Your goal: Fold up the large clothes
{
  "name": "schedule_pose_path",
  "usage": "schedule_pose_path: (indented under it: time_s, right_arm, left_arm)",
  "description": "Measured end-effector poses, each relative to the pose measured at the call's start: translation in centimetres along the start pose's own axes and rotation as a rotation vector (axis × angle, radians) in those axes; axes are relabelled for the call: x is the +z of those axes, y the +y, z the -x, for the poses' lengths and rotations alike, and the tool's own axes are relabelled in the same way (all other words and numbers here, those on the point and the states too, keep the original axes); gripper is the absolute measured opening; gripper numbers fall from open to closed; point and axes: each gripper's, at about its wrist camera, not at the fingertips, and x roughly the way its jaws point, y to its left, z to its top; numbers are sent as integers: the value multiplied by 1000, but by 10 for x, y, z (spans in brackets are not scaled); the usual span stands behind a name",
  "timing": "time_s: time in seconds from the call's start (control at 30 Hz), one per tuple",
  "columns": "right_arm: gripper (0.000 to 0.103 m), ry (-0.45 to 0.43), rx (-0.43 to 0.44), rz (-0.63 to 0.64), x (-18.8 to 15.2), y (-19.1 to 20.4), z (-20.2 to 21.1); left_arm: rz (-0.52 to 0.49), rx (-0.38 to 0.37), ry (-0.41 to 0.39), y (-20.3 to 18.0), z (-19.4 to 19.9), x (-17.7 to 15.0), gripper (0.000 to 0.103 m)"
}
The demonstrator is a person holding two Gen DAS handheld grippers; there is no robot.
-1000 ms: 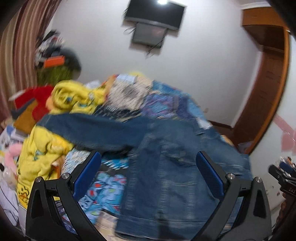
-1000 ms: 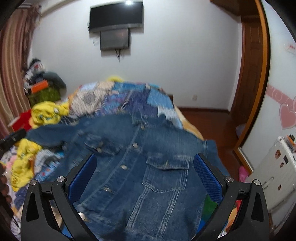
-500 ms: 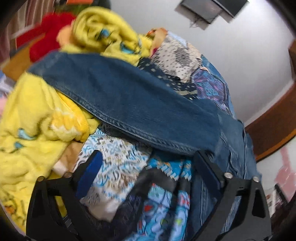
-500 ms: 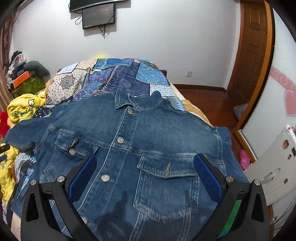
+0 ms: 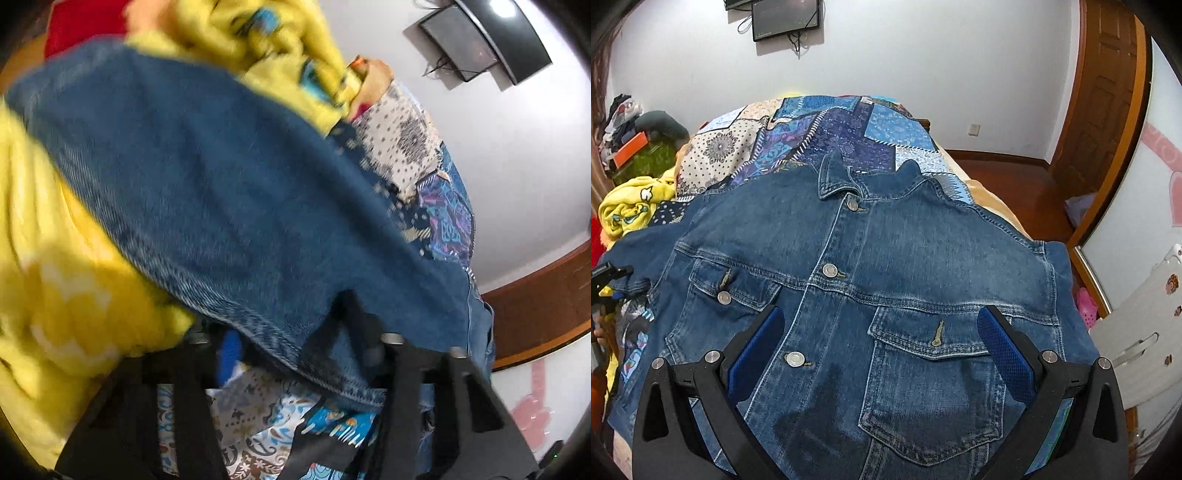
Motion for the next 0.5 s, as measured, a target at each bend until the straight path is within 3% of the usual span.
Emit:
schedule_pose_path:
  time_s: [0.07,0.17,0.33,0.5]
  right_arm:
    - [103,-7,4,-4,1,-1,4]
    - [103,-19,12,-1,1,-2,9]
    - [103,-41,23,-11,-1,-8,20]
    - [103,-59,57,-60,-4,-21,30]
  left_arm:
    - [-75,90,-55,-17,12,6,12]
    - [-165,160,-136,-44,32,15,10]
    - [-307,150,-253,-108,64,28,7]
    - [-518,102,-319,-203,81,9,5]
